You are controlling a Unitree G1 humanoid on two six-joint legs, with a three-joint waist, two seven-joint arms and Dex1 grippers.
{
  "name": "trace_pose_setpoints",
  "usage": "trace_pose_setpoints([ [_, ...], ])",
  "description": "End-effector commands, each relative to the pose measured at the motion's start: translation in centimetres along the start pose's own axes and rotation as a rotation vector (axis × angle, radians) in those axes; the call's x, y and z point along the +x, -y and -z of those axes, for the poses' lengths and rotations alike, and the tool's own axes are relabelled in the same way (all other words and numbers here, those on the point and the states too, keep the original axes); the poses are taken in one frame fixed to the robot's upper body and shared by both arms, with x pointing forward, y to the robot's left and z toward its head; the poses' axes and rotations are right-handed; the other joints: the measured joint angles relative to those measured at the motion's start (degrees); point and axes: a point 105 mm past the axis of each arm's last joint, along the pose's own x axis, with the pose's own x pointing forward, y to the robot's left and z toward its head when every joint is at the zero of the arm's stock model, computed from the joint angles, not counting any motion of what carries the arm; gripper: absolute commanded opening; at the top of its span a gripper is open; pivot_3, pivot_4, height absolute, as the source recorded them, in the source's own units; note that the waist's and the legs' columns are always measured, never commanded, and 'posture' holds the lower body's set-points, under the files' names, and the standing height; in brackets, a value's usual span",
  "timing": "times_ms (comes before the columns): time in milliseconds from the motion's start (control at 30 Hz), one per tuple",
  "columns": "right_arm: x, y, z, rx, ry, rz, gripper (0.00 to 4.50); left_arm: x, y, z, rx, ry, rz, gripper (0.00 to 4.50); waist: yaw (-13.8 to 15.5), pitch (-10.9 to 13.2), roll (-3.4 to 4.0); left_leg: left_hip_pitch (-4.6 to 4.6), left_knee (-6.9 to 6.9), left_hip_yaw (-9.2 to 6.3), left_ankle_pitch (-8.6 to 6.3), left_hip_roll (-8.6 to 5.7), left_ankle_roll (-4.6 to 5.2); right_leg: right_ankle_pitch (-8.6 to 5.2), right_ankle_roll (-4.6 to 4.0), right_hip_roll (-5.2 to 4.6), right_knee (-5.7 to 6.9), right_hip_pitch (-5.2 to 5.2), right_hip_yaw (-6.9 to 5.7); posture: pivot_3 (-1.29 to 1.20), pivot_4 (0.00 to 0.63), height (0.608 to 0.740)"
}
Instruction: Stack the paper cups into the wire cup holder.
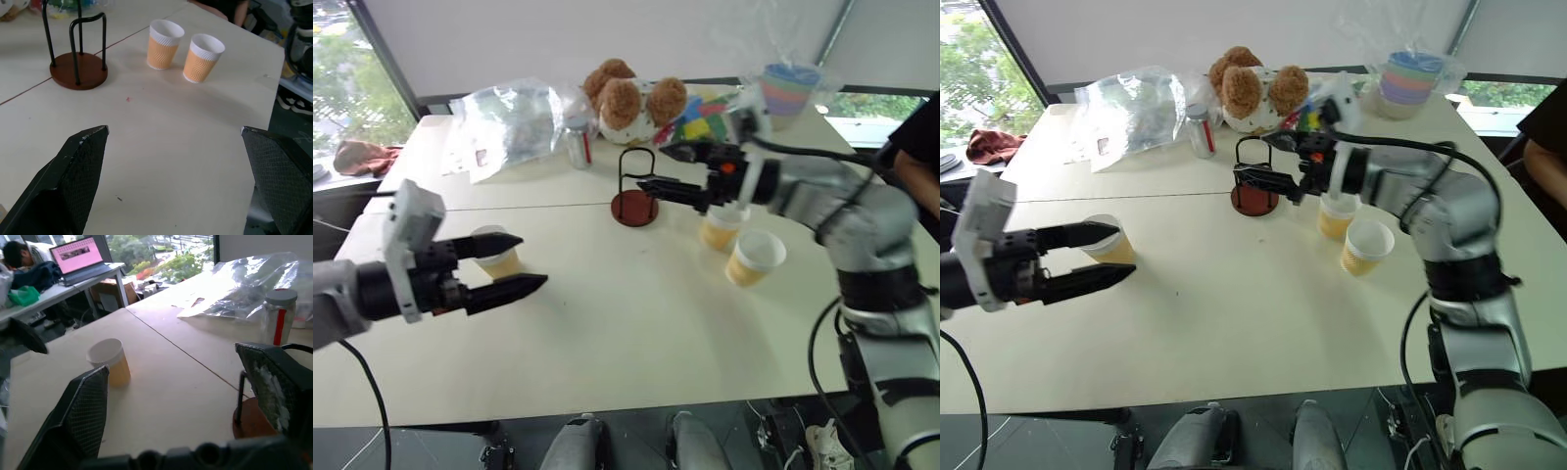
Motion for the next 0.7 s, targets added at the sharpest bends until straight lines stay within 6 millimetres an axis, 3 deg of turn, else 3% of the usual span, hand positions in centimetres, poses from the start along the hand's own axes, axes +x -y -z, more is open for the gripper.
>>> trace_pose_setpoints([
  [33,1.8,1.3,0.9,-0.134,-0.039,-0.009,4.50,-1.0,-1.1,-0.6,0.032,0.019,-0.055,4.47,-0.02,0.01,-0.03,0.03,-0.12,0.01,0.03,0.00,-0.02,0.02,0.03,0.01,-0.02,-0.01,0.01,0.00,0.150,0.740],
  [333,5.2,3.3,3.7,-0.182,-0.149,0.015,4.50,-1.8,-1.9,1.5,0.006,0.022,-0.152,4.47,-0.22,0.03,-0.01,-0.03,-0.56,-0.05,0.17,0.10,-0.31,0.08,0.14,0.07,0.00,-0.33,0.01,0.00,0.150,0.740],
  [433,5.7,3.7,3.9,-0.183,-0.163,0.042,3.64,-1.9,-1.9,1.7,0.011,0.026,-0.168,4.50,-0.31,0.03,-0.01,-0.03,-0.56,-0.06,0.19,0.09,-0.34,0.08,0.14,0.03,-0.01,-0.32,0.01,0.00,0.150,0.740],
  [667,6.1,3.5,3.7,-0.206,-0.158,0.017,0.05,-2.0,-2.0,2.2,0.016,0.019,-0.190,4.50,-0.93,0.03,0.00,-0.03,-0.56,-0.14,0.22,0.09,-0.40,0.08,0.14,0.04,0.02,-0.31,0.00,0.00,0.150,0.740],
  [700,6.2,3.4,3.5,-0.211,-0.154,0.010,0.05,-2.0,-2.0,2.2,0.016,0.020,-0.191,4.50,-1.16,0.04,0.00,-0.03,-0.56,-0.15,0.22,0.09,-0.41,0.08,0.14,0.05,0.02,-0.30,0.00,0.00,0.150,0.740],
])
